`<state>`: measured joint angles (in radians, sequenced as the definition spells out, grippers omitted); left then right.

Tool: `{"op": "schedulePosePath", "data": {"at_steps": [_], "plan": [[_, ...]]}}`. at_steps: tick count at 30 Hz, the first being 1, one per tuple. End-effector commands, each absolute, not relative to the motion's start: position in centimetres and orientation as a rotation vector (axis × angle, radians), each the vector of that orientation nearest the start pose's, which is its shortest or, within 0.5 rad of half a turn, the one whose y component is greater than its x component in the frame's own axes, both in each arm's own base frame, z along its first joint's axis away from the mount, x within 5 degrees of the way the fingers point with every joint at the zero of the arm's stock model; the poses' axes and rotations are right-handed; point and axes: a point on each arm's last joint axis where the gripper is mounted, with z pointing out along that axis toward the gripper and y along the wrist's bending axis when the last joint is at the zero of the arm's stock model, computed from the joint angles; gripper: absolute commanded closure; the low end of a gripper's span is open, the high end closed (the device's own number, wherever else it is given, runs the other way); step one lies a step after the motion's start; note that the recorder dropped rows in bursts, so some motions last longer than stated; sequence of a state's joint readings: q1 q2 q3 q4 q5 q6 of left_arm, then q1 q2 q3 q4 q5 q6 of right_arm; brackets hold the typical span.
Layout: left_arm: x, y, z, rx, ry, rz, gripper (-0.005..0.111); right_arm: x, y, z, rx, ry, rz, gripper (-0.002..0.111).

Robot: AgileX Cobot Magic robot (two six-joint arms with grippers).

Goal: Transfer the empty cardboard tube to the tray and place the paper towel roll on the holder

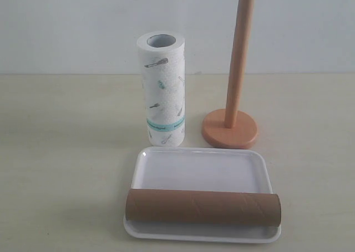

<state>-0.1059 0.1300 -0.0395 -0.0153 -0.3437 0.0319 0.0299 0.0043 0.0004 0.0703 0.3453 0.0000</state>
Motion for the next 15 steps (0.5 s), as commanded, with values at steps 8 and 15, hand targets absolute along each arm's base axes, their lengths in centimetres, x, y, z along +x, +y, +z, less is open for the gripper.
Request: {"op": "schedulePosePath", "data": {"at_steps": [8,15], "plan": [[15.6,-1.6,24.4,0.102,1.591,-0.053,0.101,5.3,0.4,18.3,0.010,1.823,0.085,0.107],[19.0,-2.1,23.4,0.131,1.470,-0.054,0.101,5.3,0.4,18.3,0.010,1.823,0.085,0.107]]}}
